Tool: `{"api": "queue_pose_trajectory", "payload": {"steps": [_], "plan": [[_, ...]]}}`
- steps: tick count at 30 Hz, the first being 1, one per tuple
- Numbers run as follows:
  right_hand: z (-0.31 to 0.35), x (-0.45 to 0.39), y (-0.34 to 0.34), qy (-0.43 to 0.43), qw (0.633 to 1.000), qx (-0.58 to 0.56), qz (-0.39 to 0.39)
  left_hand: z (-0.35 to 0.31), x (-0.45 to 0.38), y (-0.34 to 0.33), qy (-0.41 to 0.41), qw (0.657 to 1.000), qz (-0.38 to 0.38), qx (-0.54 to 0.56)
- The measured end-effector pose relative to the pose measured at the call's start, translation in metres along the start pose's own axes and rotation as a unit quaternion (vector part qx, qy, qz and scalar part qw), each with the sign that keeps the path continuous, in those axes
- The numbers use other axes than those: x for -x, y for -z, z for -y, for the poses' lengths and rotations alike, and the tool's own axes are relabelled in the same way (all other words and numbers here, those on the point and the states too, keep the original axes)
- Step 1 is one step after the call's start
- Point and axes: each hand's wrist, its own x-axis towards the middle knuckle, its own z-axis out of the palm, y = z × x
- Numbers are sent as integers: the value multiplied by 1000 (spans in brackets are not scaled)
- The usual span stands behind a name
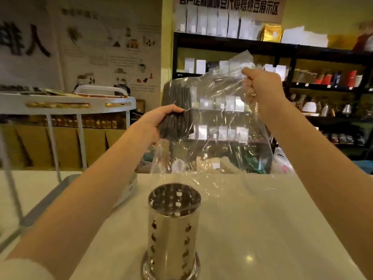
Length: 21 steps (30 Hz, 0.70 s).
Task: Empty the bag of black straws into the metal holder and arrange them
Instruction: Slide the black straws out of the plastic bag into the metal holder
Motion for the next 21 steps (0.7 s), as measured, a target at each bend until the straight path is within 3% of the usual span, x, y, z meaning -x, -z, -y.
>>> {"api": "queue_pose_trajectory", "payload": {"steps": [5, 21], "plan": [[-6, -9, -16, 3, 997, -79, 18, 0, -26, 6, -11, 1000, -5, -9], [-27, 29, 3, 64, 993, -84, 57, 7, -6, 10, -125, 990, -60, -37]]}}
